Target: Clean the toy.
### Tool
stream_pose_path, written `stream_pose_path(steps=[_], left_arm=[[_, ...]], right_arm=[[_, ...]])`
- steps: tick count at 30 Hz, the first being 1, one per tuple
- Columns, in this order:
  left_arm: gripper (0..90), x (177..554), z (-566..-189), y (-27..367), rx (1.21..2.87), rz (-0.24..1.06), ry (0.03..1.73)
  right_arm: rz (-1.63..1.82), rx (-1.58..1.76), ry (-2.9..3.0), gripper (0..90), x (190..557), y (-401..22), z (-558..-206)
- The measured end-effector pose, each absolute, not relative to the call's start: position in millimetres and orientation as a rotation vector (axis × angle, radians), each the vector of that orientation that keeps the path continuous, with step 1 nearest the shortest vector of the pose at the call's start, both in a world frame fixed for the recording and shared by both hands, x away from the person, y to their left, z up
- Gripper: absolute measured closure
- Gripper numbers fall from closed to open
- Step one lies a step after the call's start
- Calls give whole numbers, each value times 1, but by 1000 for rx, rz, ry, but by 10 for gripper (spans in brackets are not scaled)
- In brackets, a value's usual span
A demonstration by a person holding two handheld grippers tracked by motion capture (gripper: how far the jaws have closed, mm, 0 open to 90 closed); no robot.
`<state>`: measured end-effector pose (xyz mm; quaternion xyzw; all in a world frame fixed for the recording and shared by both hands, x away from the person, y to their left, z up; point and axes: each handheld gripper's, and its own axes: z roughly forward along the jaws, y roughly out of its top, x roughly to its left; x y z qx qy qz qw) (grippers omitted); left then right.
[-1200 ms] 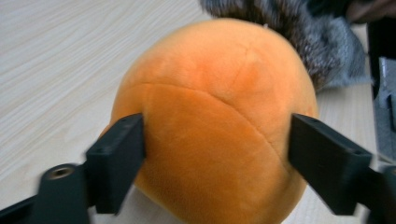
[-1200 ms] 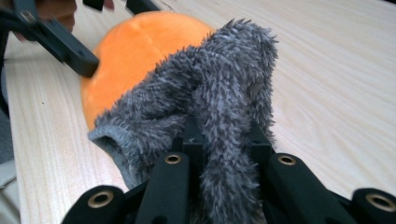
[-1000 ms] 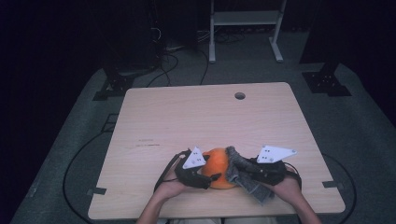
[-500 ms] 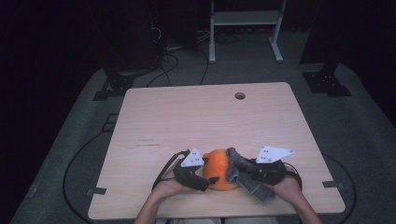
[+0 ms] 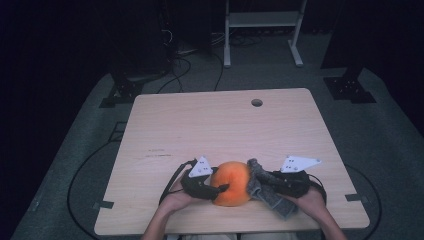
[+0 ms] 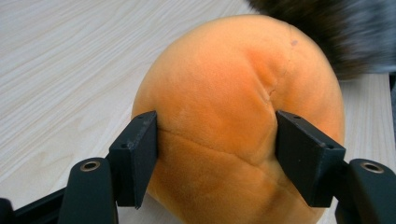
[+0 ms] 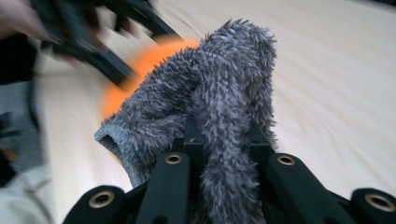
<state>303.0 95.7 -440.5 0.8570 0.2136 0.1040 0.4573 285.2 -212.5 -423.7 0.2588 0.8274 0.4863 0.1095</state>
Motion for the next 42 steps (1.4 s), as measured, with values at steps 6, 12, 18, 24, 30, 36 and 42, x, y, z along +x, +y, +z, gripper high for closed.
stream_pose_path(steps=[6,12,18,24,30,36,42], left_arm=[[321,301,-441,97,2117,260,502],[331,297,-440,92,2137,266,457],[324,296,-440,90,2137,255,440],[324,294,-439,88,2144,265,415],[70,310,-433,91,2172,183,584],[311,301,-434,84,2140,247,507],[376,287,-422,67,2119,432,407]], right_arm=[[1389,734,2473,760,290,-203,-436],[1432,780,2445,760,292,-211,-428],[1379,856,2507,758,298,-214,-440],[1420,771,2483,758,292,-206,-425],[1420,788,2499,758,291,-210,-436],[1377,816,2491,759,292,-219,-432],[1501,673,2403,759,279,-201,-403]])
